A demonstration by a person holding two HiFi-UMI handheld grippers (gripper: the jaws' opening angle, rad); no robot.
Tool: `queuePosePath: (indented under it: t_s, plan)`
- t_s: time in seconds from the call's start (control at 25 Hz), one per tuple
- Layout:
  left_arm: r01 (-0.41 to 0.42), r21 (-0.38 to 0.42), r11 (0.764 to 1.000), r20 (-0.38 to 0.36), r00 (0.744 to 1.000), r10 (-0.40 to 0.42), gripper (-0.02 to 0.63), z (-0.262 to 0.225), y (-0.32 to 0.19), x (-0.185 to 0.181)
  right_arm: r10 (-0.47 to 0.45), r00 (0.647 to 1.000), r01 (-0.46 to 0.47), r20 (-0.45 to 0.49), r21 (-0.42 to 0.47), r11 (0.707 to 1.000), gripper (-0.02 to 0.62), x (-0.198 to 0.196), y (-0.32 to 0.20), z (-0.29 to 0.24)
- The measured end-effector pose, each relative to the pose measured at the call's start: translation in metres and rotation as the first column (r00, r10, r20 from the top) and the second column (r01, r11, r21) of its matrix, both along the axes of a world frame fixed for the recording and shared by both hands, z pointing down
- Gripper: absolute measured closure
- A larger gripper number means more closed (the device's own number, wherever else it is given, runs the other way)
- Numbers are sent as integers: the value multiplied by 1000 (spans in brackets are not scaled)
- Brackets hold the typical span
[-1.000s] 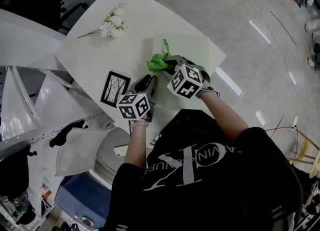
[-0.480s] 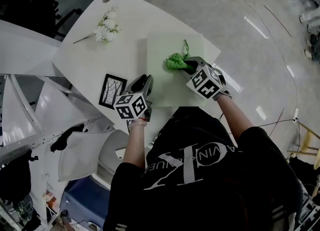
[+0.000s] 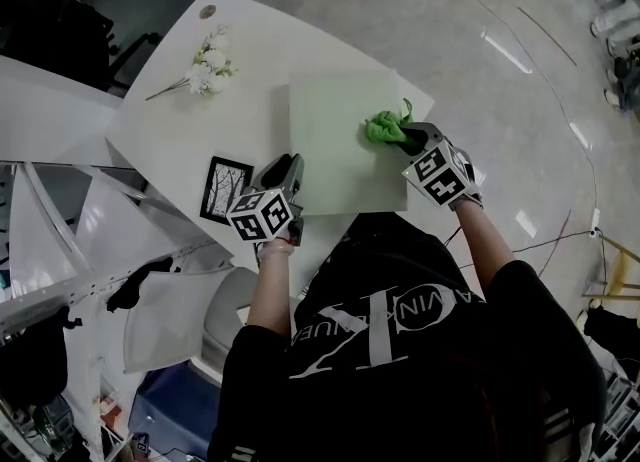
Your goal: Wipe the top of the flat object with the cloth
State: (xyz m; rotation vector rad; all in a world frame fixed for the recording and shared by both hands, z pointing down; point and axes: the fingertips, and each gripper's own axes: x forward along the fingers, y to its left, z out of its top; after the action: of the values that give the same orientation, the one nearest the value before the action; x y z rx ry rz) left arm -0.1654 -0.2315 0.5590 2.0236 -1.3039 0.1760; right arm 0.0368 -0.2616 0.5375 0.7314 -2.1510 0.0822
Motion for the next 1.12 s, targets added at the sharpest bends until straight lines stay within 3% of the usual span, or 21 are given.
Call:
queuePosePath:
  t_s: [0.12, 0.2, 0.24, 0.28, 0.36, 0.56, 0.8, 0.96, 1.04, 1.12]
  plan:
    - [5, 0, 1000, -9, 1000, -5, 486, 0, 0, 0, 21, 1000, -21, 12, -5, 1000, 514, 3, 0, 1]
    - [21, 8, 1000, -55, 998, -20, 474, -2, -1, -2, 37, 999, -37, 22, -14, 999, 514, 3, -2, 1]
    - [29, 18, 999, -88, 996, -27, 446, -4, 0, -4, 53, 998, -53, 35, -15, 999, 514, 3, -3, -1]
    - [35, 31, 999, -118, 993, -31, 314, -7, 2, -8, 74, 996, -73, 59, -10, 997, 514, 3, -5, -6]
    - [33, 56, 998, -140, 990, -25, 282, -14, 11, -15, 90, 989, -92, 121, 13, 996, 514, -5, -6, -18]
    - [-29, 29, 999, -111, 993, 32, 258, -16, 42, -19, -48, 982, 46, 185, 14, 999, 514, -58, 11, -32]
    - [-90, -34, 995, -117, 989, 85, 258, -2, 85, -7, -203, 955, 210, 218, -12, 978, 514, -135, 42, -28]
    - [-109, -42, 993, -114, 988, 103, 263, 1, 99, 3, -320, 929, 325, 187, 8, 946, 514, -173, 61, -27]
    - [-89, -33, 995, -97, 992, 86, 316, 1, 100, 2, -385, 912, 386, 145, 17, 922, 514, -186, 70, -22]
    - [-50, -17, 999, -80, 996, 48, 445, -1, 97, -2, -440, 894, 439, 79, 31, 898, 514, -193, 77, -13]
